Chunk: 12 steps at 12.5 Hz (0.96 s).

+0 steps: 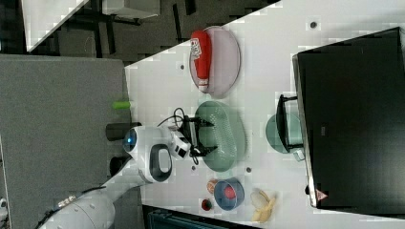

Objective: Drag strainer right to left.

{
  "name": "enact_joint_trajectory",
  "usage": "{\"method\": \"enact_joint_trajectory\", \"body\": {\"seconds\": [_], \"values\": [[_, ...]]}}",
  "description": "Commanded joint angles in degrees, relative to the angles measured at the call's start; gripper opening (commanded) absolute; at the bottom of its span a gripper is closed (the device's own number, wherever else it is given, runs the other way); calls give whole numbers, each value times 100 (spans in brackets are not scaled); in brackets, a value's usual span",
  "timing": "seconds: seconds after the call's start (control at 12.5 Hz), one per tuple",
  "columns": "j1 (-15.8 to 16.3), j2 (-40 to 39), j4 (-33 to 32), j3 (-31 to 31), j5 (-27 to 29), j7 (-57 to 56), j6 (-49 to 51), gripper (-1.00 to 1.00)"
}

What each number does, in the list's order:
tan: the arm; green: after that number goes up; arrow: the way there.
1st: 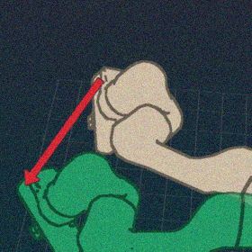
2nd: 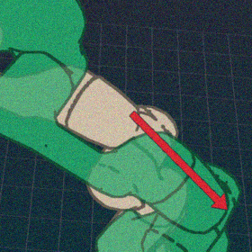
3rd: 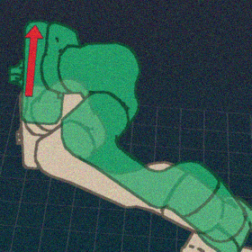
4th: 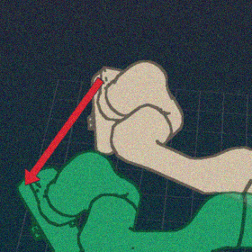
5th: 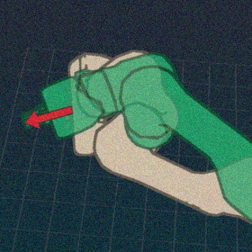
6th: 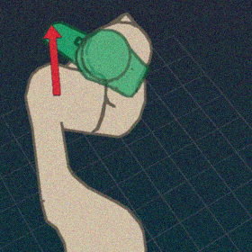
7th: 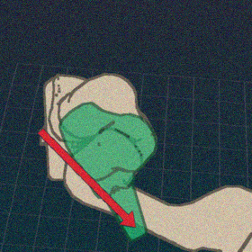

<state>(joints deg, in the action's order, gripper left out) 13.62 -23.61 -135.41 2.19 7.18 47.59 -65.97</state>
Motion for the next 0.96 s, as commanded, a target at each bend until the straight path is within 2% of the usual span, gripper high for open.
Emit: {"method": "enact_joint_trajectory", "body": {"seconds": [0.08,0.56,0.96], "values": [[468,-163,236,55,154,1066,126,100],[1094,-521,881,134,166,1911,384,100],[1530,-844,1445,177,386,2060,494,100]]}}
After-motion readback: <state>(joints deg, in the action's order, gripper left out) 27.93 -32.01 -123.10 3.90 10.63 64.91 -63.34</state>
